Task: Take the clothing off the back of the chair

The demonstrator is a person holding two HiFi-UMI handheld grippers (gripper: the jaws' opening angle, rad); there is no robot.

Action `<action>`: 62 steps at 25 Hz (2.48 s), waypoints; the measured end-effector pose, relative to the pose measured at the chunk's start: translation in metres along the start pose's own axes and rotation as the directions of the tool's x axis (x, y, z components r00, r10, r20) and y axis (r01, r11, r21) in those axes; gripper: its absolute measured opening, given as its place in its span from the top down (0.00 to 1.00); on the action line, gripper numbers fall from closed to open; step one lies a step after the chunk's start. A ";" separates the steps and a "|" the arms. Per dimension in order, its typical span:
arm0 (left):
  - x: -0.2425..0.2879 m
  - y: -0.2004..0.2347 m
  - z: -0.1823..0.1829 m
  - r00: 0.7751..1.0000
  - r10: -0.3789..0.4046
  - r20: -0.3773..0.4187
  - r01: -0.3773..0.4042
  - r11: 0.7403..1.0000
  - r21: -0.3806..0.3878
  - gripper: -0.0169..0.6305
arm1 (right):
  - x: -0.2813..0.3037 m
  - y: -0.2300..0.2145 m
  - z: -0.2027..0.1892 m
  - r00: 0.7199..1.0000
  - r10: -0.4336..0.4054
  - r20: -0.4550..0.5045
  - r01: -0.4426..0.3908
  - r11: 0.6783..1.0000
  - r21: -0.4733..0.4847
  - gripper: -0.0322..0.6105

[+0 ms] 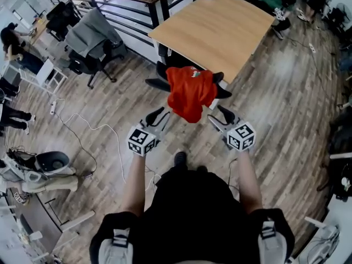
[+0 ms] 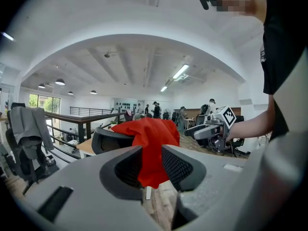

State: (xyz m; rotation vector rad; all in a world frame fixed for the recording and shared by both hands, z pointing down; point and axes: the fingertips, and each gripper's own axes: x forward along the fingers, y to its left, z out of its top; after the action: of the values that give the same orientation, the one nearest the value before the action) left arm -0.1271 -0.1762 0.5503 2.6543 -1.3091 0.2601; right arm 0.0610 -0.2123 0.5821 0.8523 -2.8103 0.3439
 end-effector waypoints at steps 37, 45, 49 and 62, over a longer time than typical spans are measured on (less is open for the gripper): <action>0.100 0.002 0.015 0.929 -0.363 -0.077 0.368 0.928 0.065 0.62 | 0.104 0.016 0.054 1.000 0.014 0.014 -0.014 0.999 0.048 0.68; 0.082 -0.001 0.026 0.943 -0.334 -0.013 0.333 0.936 0.118 0.68 | 0.100 0.034 0.064 0.995 0.049 0.088 -0.048 0.999 -0.016 0.71; 0.073 -0.005 0.031 0.947 -0.321 -0.004 0.319 0.938 0.136 0.68 | 0.096 0.044 0.070 0.993 0.056 0.099 -0.053 0.998 -0.039 0.71; 0.045 -0.046 0.039 0.956 -0.292 0.039 0.283 0.948 0.144 0.68 | 0.055 0.071 0.073 0.981 0.133 0.142 -0.128 0.991 -0.044 0.71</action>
State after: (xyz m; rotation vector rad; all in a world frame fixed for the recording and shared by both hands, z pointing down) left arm -0.0600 -0.1920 0.5192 2.9441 -0.9291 0.2394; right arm -0.0325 -0.2033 0.5138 0.7147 -3.0060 0.2613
